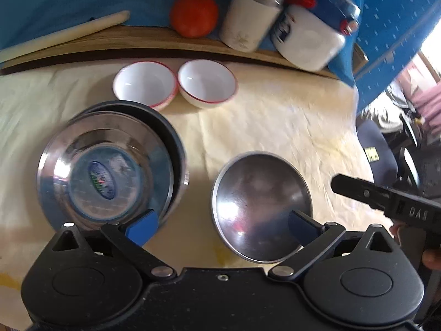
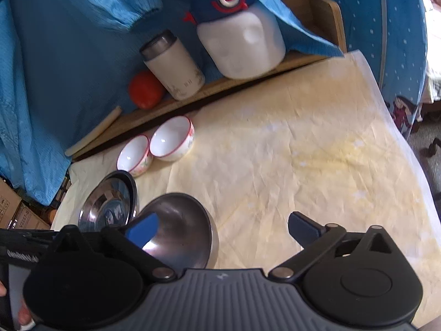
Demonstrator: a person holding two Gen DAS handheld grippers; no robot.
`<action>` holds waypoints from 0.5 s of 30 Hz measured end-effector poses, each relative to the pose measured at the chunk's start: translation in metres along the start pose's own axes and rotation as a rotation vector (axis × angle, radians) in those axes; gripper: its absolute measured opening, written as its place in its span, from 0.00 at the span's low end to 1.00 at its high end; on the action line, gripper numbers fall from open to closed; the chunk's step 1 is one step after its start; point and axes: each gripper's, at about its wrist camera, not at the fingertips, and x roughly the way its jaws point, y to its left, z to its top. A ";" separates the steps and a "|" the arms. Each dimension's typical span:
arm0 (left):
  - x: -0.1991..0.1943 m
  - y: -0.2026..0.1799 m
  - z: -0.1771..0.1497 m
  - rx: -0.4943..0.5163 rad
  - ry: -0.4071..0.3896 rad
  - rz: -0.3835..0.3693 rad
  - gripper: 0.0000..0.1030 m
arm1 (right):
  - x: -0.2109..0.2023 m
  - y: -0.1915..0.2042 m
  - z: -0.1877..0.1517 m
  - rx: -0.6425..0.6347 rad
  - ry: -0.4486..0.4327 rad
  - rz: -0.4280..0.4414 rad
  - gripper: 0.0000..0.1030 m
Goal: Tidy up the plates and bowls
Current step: 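Move both tools to a red-rimmed white bowl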
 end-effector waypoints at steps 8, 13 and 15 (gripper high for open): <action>-0.012 0.043 0.023 -0.045 -0.066 0.087 0.99 | 0.005 0.017 0.002 -0.020 -0.060 -0.003 1.00; -0.005 0.078 0.044 -0.114 -0.097 0.087 0.99 | 0.014 0.041 0.014 -0.077 -0.067 0.025 1.00; 0.000 0.088 0.055 -0.115 -0.101 0.091 0.99 | 0.022 0.053 0.022 -0.076 -0.034 0.046 1.00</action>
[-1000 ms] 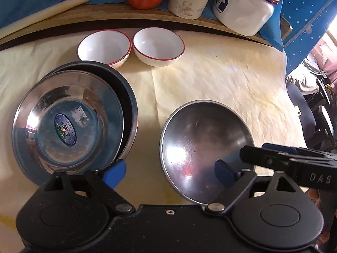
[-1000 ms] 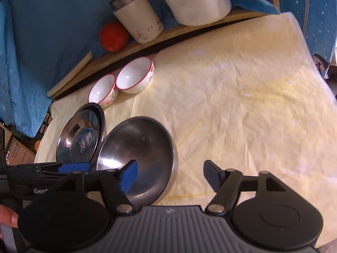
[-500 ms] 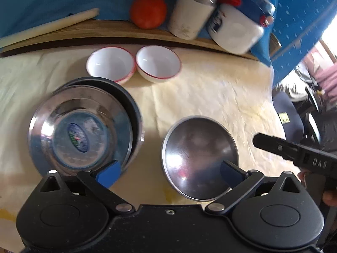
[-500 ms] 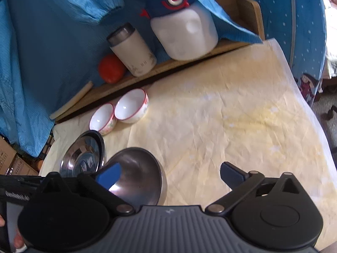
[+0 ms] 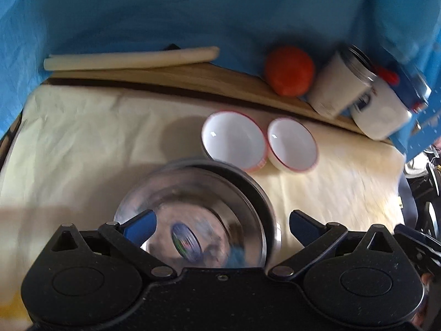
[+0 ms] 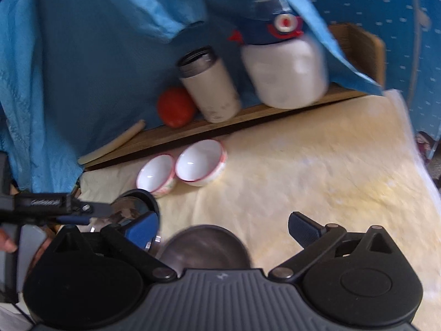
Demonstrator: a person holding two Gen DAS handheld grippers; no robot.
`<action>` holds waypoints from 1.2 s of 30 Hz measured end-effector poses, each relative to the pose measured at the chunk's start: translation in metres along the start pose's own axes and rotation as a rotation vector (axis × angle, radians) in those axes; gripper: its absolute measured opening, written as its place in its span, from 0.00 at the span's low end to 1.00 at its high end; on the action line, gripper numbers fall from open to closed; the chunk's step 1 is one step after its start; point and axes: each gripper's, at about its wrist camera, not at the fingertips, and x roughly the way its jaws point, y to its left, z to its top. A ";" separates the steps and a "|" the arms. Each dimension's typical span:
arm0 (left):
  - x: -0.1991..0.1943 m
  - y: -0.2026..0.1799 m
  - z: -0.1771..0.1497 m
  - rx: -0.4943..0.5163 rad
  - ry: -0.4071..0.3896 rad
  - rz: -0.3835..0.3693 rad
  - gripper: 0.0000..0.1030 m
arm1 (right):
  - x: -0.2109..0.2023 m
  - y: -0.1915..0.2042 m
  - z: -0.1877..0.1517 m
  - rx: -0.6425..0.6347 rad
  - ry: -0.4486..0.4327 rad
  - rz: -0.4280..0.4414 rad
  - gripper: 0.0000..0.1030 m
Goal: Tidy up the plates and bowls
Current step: 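Move both tools to a red-rimmed white bowl, then close both tools on the white bowl's rim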
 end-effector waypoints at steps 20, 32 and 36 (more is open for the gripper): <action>0.092 0.033 0.095 0.145 0.068 0.055 0.99 | 0.133 0.043 0.042 0.345 0.194 0.007 0.97; 0.104 0.031 0.097 0.182 0.077 0.044 0.81 | 0.166 0.037 0.029 0.534 0.195 -0.011 0.70; 0.102 0.035 0.096 0.169 0.083 0.023 0.61 | 0.173 0.042 0.033 0.539 0.194 -0.010 0.51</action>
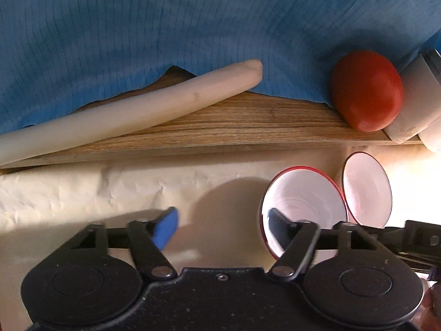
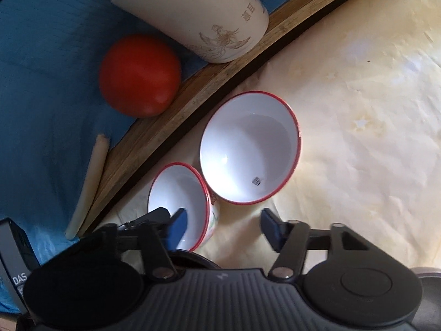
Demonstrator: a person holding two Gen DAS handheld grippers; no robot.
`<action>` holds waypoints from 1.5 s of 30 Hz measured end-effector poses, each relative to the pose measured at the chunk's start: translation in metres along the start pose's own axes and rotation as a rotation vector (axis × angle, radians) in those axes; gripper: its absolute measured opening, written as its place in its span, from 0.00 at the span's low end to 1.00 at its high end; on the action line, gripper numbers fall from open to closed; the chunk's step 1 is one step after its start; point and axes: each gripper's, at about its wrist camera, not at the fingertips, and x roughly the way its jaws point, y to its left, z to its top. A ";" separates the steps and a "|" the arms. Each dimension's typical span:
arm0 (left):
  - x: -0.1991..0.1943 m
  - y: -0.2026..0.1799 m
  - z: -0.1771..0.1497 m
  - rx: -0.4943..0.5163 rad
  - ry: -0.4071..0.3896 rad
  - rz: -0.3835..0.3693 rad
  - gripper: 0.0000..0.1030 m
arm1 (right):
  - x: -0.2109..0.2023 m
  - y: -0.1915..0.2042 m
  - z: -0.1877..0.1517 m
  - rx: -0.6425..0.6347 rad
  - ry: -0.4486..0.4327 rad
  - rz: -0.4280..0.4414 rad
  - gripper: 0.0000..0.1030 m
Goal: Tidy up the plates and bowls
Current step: 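Close both tools on the white bowl's rim, then lift the white bowl with both tools, then carry the white bowl and lower it into the steel bowl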
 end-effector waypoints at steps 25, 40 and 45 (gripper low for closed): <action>-0.033 -0.015 -0.017 -0.064 -0.120 -0.101 0.04 | -0.004 0.040 -0.013 -0.140 -0.075 0.034 0.07; -0.072 -0.074 -0.035 -0.025 -0.129 -0.183 0.04 | -0.073 0.028 -0.006 -0.291 -0.092 0.034 0.08; -0.075 -0.104 -0.063 0.019 -0.039 -0.246 0.06 | -0.103 0.001 -0.012 -0.341 -0.016 -0.005 0.08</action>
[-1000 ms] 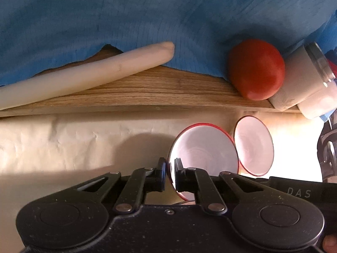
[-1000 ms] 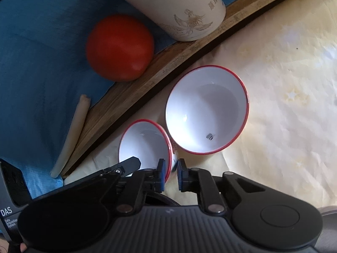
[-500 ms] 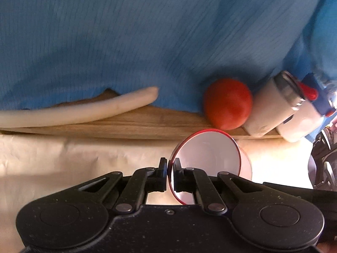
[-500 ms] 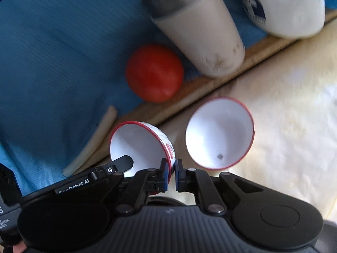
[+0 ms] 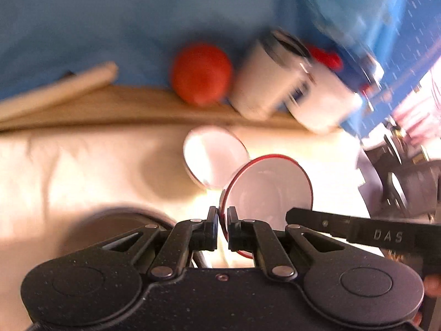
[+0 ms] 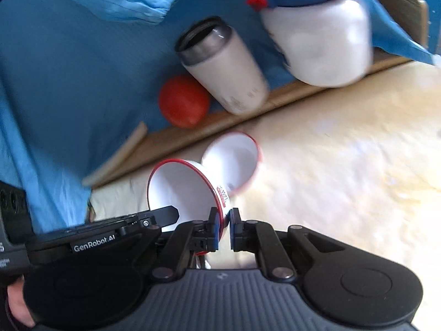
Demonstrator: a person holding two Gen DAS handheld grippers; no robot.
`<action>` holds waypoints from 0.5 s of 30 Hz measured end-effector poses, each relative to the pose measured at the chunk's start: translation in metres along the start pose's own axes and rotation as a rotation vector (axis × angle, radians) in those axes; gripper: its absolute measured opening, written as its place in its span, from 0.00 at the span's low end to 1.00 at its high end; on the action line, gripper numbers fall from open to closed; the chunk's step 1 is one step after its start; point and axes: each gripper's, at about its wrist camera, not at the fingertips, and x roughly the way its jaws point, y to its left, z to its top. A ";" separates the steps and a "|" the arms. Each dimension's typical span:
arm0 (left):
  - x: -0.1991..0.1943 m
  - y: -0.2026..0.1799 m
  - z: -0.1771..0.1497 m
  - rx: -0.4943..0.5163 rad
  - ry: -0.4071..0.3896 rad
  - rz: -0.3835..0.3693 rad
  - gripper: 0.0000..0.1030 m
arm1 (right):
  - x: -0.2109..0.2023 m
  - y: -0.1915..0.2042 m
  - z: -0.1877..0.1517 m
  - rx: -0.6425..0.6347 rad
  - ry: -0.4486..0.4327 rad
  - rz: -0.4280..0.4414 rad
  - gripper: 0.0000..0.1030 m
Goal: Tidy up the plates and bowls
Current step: 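Carry the white bowl and lower it into the steel bowl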
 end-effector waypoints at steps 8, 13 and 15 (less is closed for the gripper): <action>0.016 -0.037 -0.047 0.061 0.192 -0.038 0.09 | -0.032 -0.047 -0.030 0.020 0.181 -0.007 0.09; 0.031 -0.042 -0.060 0.030 0.255 -0.023 0.10 | -0.028 -0.064 -0.039 0.049 0.250 -0.007 0.09; 0.037 -0.044 -0.061 0.025 0.268 -0.009 0.10 | -0.026 -0.067 -0.041 0.053 0.266 -0.009 0.09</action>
